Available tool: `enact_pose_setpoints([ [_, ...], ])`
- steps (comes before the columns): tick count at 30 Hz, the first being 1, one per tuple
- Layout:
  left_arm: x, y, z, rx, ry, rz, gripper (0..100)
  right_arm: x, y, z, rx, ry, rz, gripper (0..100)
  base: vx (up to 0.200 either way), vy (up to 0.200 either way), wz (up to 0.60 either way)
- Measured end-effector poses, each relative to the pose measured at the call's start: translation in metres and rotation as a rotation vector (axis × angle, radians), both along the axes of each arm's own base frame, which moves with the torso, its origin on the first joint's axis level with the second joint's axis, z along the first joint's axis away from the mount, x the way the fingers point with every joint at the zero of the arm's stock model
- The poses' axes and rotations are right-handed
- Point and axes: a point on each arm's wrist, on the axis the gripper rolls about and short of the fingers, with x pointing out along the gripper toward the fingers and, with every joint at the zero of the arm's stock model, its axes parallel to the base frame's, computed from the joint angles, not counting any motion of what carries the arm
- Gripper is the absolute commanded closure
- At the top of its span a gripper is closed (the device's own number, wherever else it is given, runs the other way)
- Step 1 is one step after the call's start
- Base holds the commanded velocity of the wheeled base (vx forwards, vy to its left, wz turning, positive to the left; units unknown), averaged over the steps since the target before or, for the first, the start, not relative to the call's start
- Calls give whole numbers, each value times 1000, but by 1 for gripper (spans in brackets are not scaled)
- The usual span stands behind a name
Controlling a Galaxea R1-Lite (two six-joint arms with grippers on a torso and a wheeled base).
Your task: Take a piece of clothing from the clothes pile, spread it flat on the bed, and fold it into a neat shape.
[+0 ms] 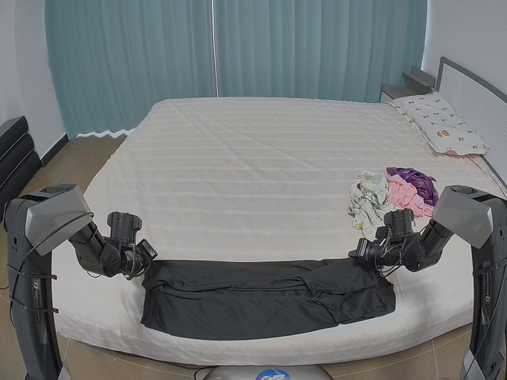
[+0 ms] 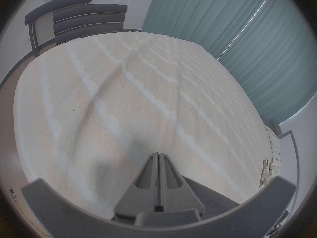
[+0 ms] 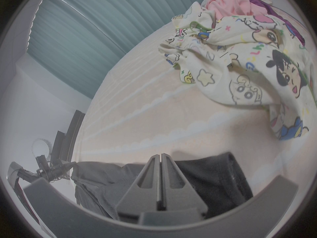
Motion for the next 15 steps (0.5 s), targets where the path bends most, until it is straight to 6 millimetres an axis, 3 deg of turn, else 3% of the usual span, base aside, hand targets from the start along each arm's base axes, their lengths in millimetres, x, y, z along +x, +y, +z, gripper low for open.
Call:
enact_pose_setpoints([
  [15, 6, 2, 3, -26, -31, 35, 100, 4, -15, 7, 36, -92, -59, 100, 0, 0, 0],
])
